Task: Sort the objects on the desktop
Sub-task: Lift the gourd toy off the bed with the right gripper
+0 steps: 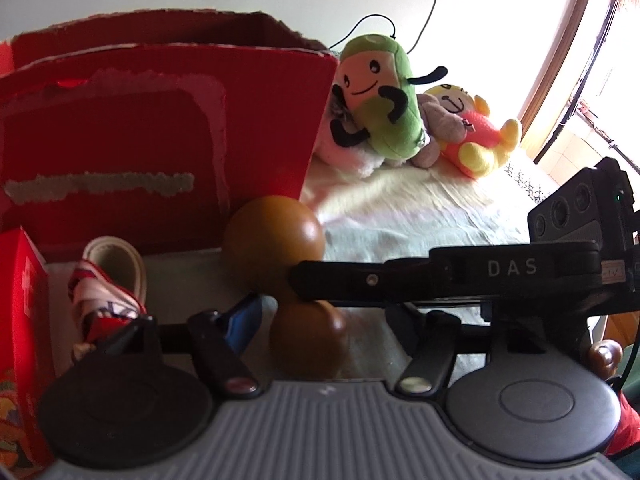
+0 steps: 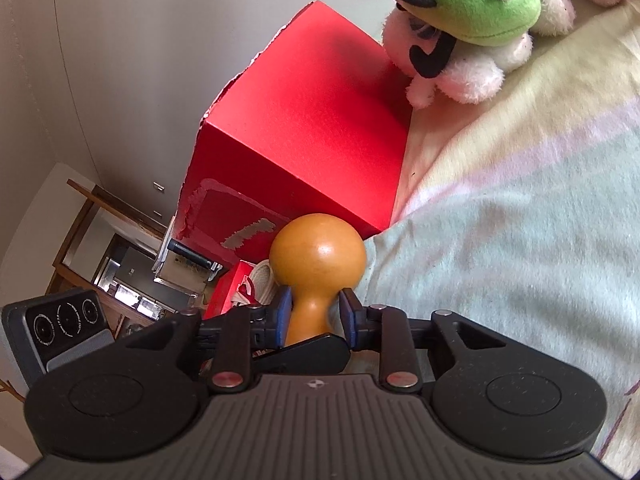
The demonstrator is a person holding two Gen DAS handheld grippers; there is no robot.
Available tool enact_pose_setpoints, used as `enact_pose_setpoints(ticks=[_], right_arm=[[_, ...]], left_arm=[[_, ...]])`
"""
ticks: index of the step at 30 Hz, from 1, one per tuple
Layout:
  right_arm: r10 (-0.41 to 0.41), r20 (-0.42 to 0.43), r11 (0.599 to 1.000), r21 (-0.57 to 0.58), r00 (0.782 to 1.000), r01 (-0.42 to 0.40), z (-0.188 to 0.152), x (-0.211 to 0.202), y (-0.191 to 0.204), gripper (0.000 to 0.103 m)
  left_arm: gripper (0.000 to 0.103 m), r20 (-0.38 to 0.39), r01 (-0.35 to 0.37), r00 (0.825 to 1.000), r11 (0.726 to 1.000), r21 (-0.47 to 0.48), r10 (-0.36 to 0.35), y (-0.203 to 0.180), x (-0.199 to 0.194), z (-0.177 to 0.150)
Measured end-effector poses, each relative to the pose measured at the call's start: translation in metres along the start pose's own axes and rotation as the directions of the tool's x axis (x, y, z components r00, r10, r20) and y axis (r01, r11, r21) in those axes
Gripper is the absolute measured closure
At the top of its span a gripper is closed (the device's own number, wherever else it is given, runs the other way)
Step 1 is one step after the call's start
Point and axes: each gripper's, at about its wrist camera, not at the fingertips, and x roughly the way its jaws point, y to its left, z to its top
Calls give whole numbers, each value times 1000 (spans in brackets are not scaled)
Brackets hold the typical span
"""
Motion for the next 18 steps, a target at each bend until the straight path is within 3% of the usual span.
enact_pose_setpoints(ticks=[3, 6, 9, 14, 18], right_arm=[[-3, -17, 1000, -2, 1000, 3, 3, 4, 1, 75], [5, -35, 1000, 24, 999, -4, 6, 6, 0, 72], [18, -28, 997, 75, 999, -16, 6, 2, -3, 72], [-36, 33, 997, 65, 999, 34, -7, -6, 7, 72], [8, 53, 995, 99, 999, -13, -18, -18, 13, 73]], left_arm=[[46, -18, 23, 1000, 999, -23, -23, 5, -1, 1], [64, -29, 20, 999, 1000, 18, -20, 1, -1, 0], [65, -9, 2, 1000, 997, 76, -1, -8, -2, -4], [65, 32, -2, 999, 994, 107, -1, -18, -10, -15], [65, 74, 22, 997, 989, 147, -33, -27, -36, -25]])
